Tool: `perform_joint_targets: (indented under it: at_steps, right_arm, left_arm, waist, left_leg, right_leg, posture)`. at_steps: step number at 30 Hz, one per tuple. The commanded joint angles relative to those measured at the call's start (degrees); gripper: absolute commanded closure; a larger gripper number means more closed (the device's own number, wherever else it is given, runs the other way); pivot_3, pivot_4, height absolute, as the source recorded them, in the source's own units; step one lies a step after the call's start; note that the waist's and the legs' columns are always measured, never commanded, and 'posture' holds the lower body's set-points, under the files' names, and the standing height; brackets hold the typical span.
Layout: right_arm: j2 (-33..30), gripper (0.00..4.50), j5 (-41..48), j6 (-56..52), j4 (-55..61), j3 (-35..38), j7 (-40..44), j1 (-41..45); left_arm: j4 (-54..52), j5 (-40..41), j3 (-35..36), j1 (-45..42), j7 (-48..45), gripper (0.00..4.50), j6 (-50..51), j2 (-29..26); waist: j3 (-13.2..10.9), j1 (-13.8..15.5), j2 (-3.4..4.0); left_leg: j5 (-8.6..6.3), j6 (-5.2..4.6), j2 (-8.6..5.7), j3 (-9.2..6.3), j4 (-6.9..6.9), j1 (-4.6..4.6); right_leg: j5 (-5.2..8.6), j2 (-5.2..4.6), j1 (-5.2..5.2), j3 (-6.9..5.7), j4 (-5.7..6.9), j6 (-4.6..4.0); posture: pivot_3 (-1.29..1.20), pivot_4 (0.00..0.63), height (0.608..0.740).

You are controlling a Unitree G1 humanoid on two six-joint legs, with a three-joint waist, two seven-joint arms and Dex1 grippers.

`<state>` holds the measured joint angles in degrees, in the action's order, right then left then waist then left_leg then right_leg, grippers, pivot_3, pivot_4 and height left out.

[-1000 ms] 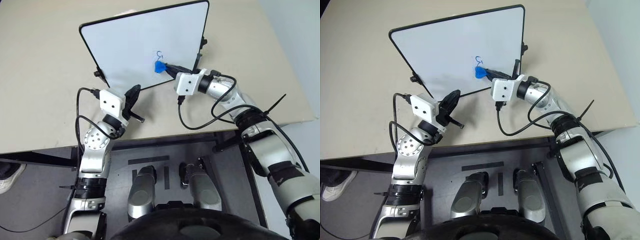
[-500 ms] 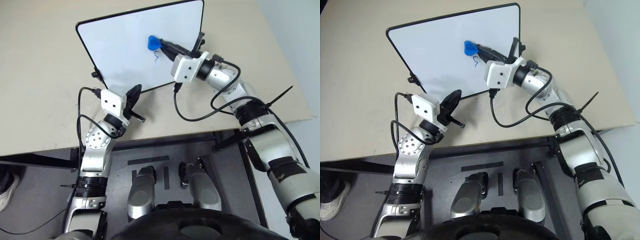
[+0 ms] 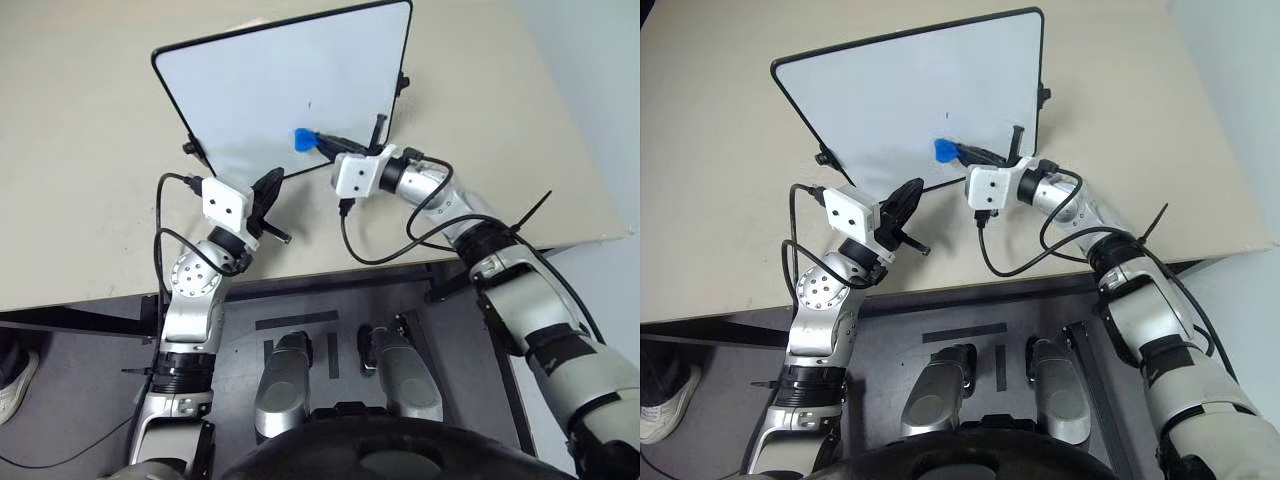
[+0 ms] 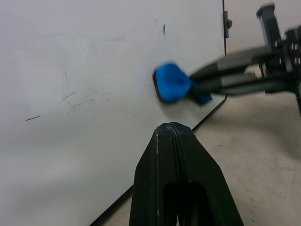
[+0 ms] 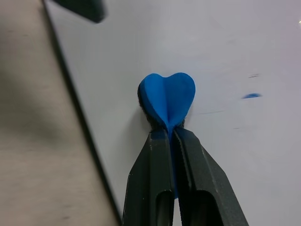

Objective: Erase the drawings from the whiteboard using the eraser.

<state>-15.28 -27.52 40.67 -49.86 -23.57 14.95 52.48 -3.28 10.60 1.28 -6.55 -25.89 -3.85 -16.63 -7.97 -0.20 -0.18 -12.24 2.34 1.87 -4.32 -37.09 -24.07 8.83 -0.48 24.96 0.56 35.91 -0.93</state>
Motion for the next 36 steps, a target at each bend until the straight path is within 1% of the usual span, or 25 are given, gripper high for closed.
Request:
perform_joint_targets:
  at_steps: [1, 7, 10, 14, 21, 25, 31, 36]
  right_arm:
    - [-0.62, 4.49, 1.50, 0.44, 4.78, 4.01, -4.21, 4.10]
    - [0.16, 4.49, 0.95, -0.11, 6.23, 3.33, -4.10, 4.52]
    - [1.28, 4.49, 0.25, -1.26, 4.57, 1.19, -1.21, 3.30]
    - [2.31, 4.49, -0.73, -2.31, 1.70, -0.40, -0.03, 1.32]
    - [2.02, 4.49, -0.78, -2.19, 0.70, -1.27, 1.54, -0.12]
    - [1.26, 4.49, -0.03, -2.09, 2.09, -1.05, 3.01, -0.72]
    - [0.46, 4.49, -0.17, -2.81, 3.60, 1.20, -1.14, 1.23]
    - [0.46, 4.49, -0.46, -2.22, 5.40, 2.22, -4.94, 2.86]
  left_arm:
    - [-1.17, -0.26, 0.01, -0.28, 0.01, 4.50, -0.97, 0.10]
    - [-0.63, -0.25, -0.02, -0.72, -0.11, 4.50, -1.12, 0.15]
    - [-0.45, -0.32, -0.15, -0.87, -0.08, 4.50, -1.23, 0.28]
    - [-0.40, -0.39, -0.16, -0.93, 0.06, 4.50, -1.32, 0.38]
    - [-0.54, -0.38, 0.02, -0.76, 0.13, 4.50, -1.32, 0.33]
    - [-0.60, -0.35, -0.03, -0.82, 0.09, 4.50, -1.27, 0.35]
    - [-0.48, -0.30, -0.21, -0.86, -0.15, 4.50, -1.24, 0.38]
    - [-0.12, -0.30, -0.29, -1.29, -0.22, 4.50, -1.30, 0.44]
  waist:
    - [0.00, -0.07, 0.00]
    - [0.00, -0.04, 0.00]
    - [0.00, -0.12, -0.01]
    - [0.01, -0.16, -0.01]
    - [0.00, -0.07, 0.00]
    - [0.00, -0.06, 0.00]
    - [0.00, -0.05, 0.00]
    - [0.00, -0.14, 0.00]
  left_leg:
    - [0.00, 0.01, 0.00, 0.00, 0.00, 0.01]
    - [0.00, 0.00, 0.02, -0.02, 0.05, 0.04]
    - [0.07, -0.12, 0.02, 0.00, 0.04, 0.03]
    - [0.09, -0.15, 0.02, -0.01, 0.04, 0.06]
    - [-0.08, 0.13, 0.02, -0.02, 0.04, 0.06]
    - [-0.08, 0.13, 0.02, -0.02, 0.04, 0.05]
    - [0.07, -0.10, 0.02, -0.02, 0.04, 0.03]
    - [0.03, -0.04, 0.02, -0.01, 0.04, 0.01]
  right_leg:
    - [-0.02, 0.00, 0.01, 0.00, 0.01, -0.03]
    - [-0.03, 0.02, 0.01, -0.01, 0.01, -0.04]
    - [0.03, 0.02, 0.01, 0.00, -0.02, 0.04]
    - [0.10, 0.05, 0.01, 0.01, -0.02, 0.02]
    - [-0.08, 0.03, 0.00, 0.01, 0.01, -0.15]
    - [-0.03, 0.03, 0.00, 0.01, 0.00, -0.03]
    - [0.07, 0.03, 0.02, 0.01, -0.03, 0.06]
    - [0.05, 0.03, 0.09, 0.01, -0.03, -0.01]
  posture:
    - [0.00, 0.150, 0.740]
    - [0.00, 0.150, 0.740]
    - [0.00, 0.150, 0.740]
    - [0.00, 0.150, 0.740]
    - [0.00, 0.150, 0.740]
    - [0.00, 0.150, 0.740]
    - [0.00, 0.150, 0.740]
    - [0.00, 0.150, 0.740]
